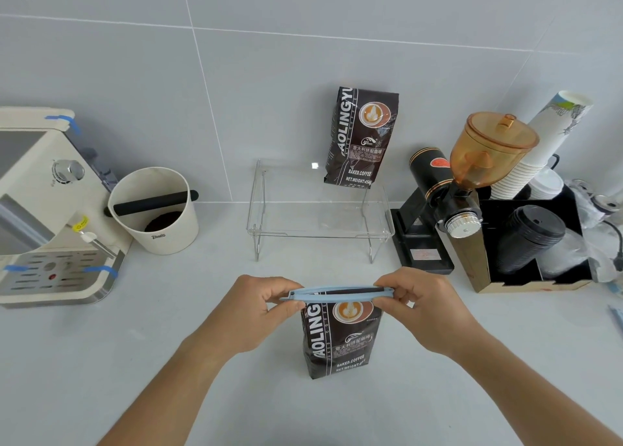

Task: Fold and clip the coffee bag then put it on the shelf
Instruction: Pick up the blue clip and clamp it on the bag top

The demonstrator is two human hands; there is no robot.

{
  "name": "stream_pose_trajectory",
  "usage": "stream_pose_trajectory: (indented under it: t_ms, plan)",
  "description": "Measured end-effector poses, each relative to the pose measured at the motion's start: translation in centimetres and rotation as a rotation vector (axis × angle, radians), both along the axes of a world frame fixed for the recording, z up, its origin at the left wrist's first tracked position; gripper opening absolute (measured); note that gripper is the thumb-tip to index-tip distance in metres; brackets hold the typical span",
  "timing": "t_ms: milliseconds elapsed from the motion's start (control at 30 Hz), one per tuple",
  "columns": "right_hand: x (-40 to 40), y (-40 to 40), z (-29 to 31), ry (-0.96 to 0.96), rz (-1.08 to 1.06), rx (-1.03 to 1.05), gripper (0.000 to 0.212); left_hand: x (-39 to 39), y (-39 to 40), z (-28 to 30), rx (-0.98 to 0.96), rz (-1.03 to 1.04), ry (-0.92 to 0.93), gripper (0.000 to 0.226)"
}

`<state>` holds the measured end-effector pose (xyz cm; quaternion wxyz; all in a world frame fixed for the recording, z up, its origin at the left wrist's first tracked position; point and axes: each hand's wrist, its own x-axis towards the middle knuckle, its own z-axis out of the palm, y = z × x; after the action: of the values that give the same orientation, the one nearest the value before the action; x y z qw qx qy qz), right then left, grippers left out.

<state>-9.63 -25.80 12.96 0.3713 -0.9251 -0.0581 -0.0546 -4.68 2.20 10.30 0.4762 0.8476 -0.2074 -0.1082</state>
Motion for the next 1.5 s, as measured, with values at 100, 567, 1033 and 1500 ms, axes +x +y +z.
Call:
stream_pose_trajectory:
  t_ms: [100, 567, 1033, 1500]
  plan:
    - [0.2, -0.2, 0.1, 0.002, 0.017, -0.013, 0.018, 0.0, -0.1, 0.0, -0.002, 0.012, 0.027, 0.020]
    - [1.5, -0.9, 0.0, -0.001, 0.112, -0.046, 0.028, -0.1, -0.1, 0.2, -0.096, -0.017, 0.146, 0.041]
    - [1.8, -0.8, 0.1, -0.050, 0.163, -0.072, 0.026, 0.1, 0.0, -0.5, 0.010, -0.027, -0.012, 0.026]
    - [1.2, -0.8, -0.6, -0.078, 0.136, -0.072, 0.025, -1.4, -1.0, -1.2, 0.043, 0.078, -0.223, 0.019]
